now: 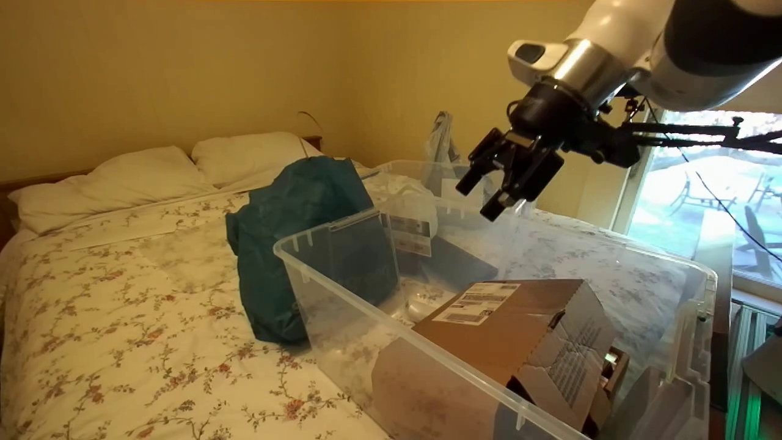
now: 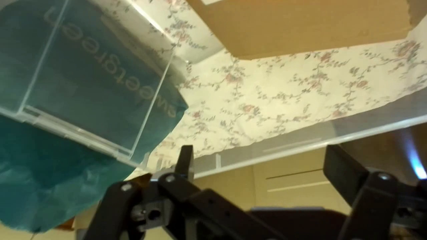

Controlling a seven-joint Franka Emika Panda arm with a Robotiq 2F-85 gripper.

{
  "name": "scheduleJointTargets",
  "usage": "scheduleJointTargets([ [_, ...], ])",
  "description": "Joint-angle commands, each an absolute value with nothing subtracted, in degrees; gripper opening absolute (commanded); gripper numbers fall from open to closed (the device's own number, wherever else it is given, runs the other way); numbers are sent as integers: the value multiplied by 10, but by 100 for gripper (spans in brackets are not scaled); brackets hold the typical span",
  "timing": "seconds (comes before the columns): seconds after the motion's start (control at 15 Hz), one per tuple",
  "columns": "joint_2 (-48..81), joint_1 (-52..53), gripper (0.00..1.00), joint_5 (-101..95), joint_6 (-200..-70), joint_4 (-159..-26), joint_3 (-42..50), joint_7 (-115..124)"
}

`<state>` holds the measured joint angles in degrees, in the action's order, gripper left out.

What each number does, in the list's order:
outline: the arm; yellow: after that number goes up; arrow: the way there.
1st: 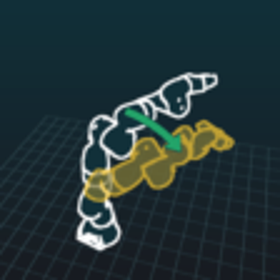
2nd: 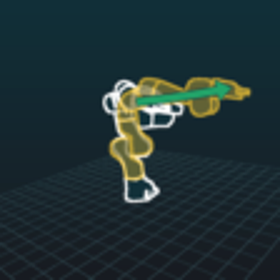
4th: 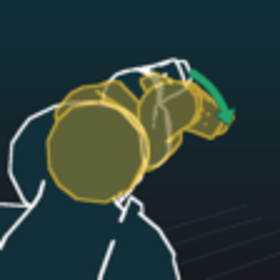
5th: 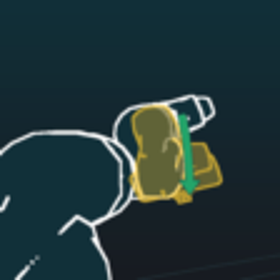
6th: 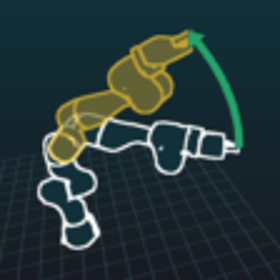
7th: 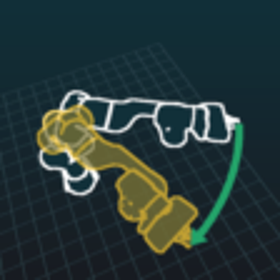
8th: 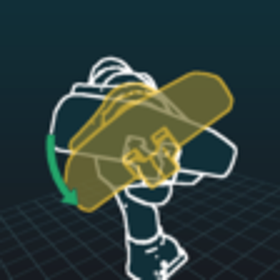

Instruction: Close the brown box.

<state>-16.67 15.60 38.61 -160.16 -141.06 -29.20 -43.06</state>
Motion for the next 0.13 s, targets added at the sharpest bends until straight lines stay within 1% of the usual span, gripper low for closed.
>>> scheduleJointTargets([
  [0.0,-179,225,100,318,-1629,-1424,-224,-375],
  [0.07,-194,239,100,299,-1632,-1430,-211,-357],
])
